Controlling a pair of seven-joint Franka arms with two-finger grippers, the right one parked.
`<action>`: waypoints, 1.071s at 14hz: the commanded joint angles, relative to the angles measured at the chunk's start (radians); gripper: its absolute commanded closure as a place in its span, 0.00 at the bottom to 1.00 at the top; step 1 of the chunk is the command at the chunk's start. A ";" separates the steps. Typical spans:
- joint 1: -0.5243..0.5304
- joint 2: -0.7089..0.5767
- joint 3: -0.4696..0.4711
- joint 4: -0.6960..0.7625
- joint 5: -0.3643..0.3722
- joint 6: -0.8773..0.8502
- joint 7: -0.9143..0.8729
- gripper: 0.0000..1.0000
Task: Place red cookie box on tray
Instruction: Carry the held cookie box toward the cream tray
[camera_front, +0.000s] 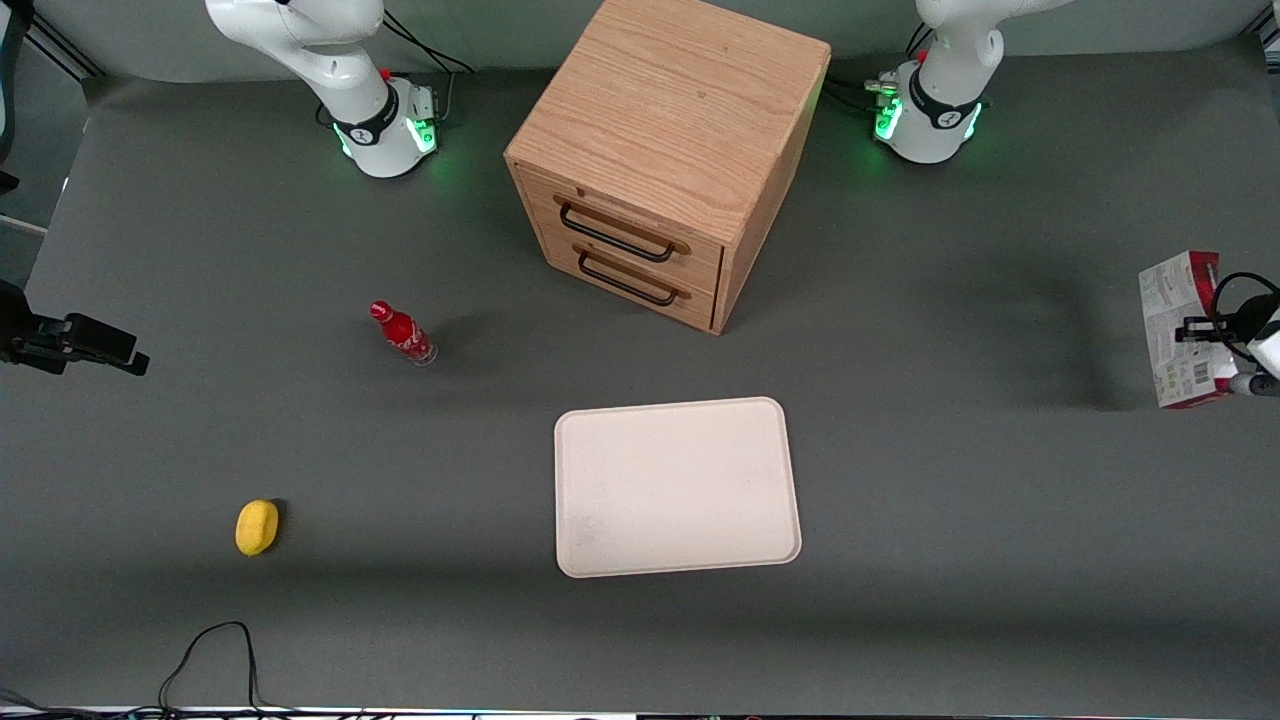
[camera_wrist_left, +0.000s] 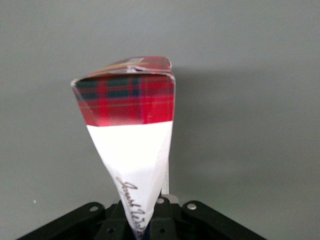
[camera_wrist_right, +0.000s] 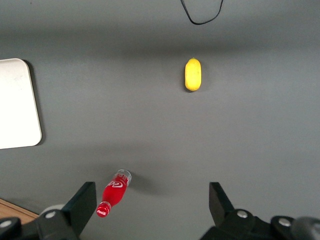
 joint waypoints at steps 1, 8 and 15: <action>-0.063 -0.076 -0.055 0.019 0.018 -0.049 0.014 1.00; -0.247 -0.112 -0.230 0.268 -0.045 -0.277 -0.252 1.00; -0.442 0.060 -0.299 0.536 -0.123 -0.340 -0.617 1.00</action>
